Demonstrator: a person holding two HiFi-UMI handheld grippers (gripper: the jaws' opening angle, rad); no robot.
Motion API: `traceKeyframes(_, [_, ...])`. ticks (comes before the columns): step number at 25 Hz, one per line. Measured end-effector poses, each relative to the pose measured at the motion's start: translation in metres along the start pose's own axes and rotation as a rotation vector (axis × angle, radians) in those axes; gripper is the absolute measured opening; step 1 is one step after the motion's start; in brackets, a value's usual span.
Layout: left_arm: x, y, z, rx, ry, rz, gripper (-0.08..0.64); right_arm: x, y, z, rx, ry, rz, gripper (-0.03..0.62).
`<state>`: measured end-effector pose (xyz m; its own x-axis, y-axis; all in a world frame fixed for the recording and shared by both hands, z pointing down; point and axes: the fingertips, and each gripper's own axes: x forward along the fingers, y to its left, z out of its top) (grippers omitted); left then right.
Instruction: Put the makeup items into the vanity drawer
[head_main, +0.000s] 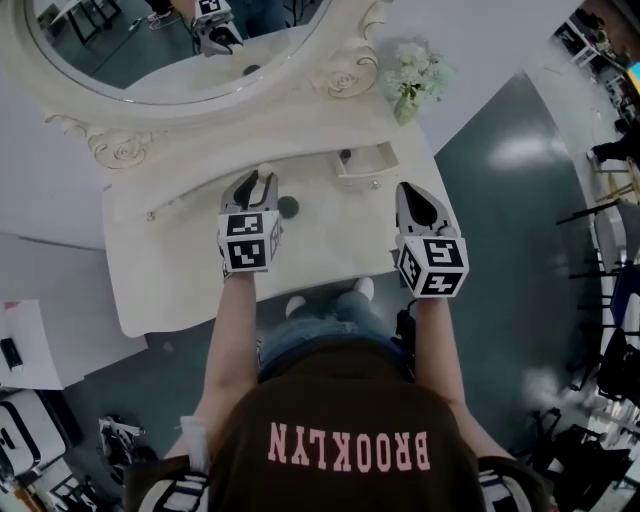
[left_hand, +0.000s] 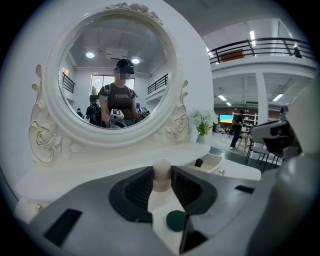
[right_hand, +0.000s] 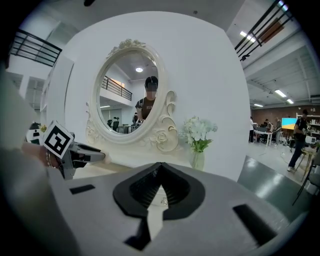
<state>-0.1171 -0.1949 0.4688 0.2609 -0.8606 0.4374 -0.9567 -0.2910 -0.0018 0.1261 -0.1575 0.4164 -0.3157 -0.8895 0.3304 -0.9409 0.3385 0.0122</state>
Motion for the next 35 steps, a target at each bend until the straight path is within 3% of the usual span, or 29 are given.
traceKeyframes(16, [0.059,-0.113,0.038,0.059,-0.014,-0.05,0.104,-0.011,-0.117,-0.007,0.036,-0.005,-0.02,-0.011])
traceKeyframes(35, [0.128,-0.218,0.043,0.082,0.026,-0.135,0.108,-0.03,-0.225,-0.04,0.077,0.031,-0.087,-0.011])
